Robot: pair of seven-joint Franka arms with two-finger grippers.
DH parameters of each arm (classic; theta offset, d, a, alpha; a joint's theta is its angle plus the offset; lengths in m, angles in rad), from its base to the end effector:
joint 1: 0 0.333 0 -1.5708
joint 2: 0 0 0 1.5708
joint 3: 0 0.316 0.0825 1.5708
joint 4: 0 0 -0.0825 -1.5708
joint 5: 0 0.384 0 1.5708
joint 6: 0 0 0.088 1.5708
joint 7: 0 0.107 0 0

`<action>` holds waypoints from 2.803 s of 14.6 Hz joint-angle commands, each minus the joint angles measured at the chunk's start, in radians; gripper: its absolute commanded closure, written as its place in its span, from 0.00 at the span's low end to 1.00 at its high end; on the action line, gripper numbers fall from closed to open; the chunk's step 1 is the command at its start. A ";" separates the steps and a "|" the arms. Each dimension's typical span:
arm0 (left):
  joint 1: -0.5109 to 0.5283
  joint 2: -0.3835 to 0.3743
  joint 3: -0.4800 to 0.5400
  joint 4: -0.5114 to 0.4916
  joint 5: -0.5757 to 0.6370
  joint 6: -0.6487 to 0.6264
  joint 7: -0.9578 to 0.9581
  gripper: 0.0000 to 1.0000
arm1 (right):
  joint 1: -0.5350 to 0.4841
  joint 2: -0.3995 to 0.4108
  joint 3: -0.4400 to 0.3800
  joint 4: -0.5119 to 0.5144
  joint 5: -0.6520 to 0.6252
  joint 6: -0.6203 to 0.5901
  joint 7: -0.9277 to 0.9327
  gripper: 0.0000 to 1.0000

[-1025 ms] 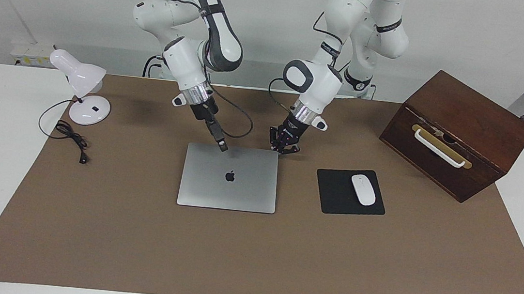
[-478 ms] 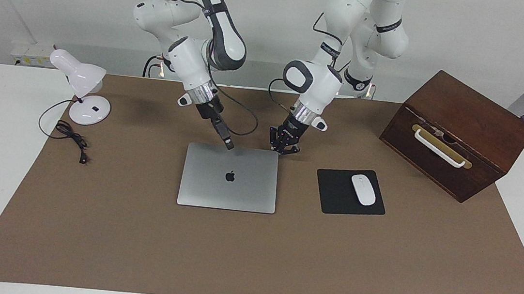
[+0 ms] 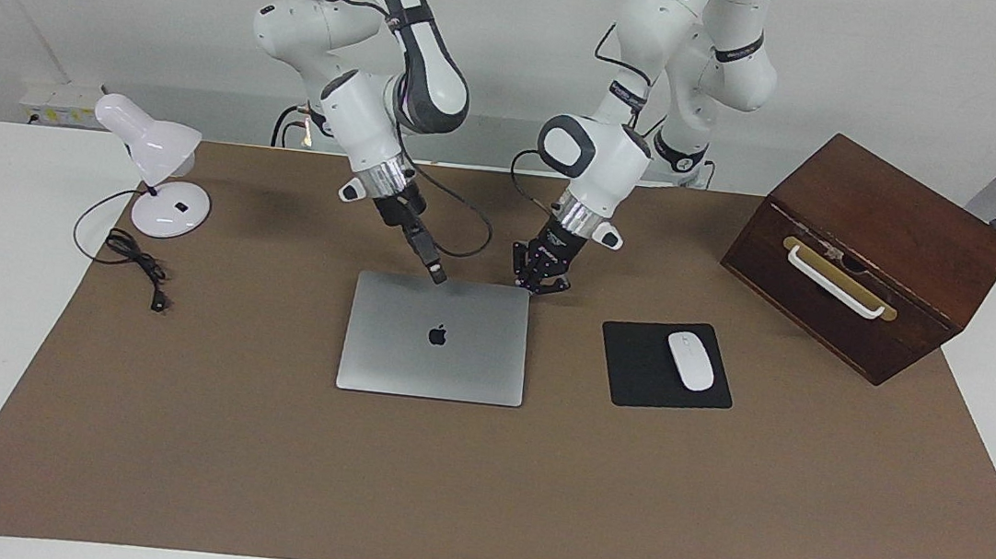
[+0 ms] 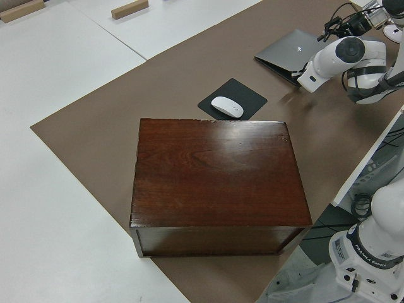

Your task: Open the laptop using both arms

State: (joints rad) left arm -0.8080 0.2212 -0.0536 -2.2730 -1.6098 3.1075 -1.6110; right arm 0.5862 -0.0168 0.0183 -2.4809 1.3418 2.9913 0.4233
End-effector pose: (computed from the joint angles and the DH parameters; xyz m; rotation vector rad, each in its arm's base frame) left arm 0.3966 -0.3328 0.2762 0.9787 2.3523 -0.4401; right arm 0.4254 0.2098 0.3203 -2.1169 1.3113 -0.1446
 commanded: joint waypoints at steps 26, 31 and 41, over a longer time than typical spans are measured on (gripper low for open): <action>0.016 0.015 0.012 0.029 0.010 0.017 0.031 1.00 | 0.001 0.061 -0.029 0.053 0.036 -0.017 -0.094 0.00; 0.015 0.000 0.012 0.017 0.008 0.017 0.049 1.00 | 0.001 0.077 -0.027 0.096 0.037 -0.017 -0.090 0.00; 0.006 -0.042 0.012 -0.033 0.007 0.017 0.062 1.00 | 0.001 0.103 -0.052 0.148 0.039 -0.017 -0.107 0.00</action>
State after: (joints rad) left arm -0.8019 0.2155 -0.0399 -2.2708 -1.6081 3.1154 -1.5599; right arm 0.5863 0.0509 -0.0124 -2.3922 1.3423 2.9604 0.3696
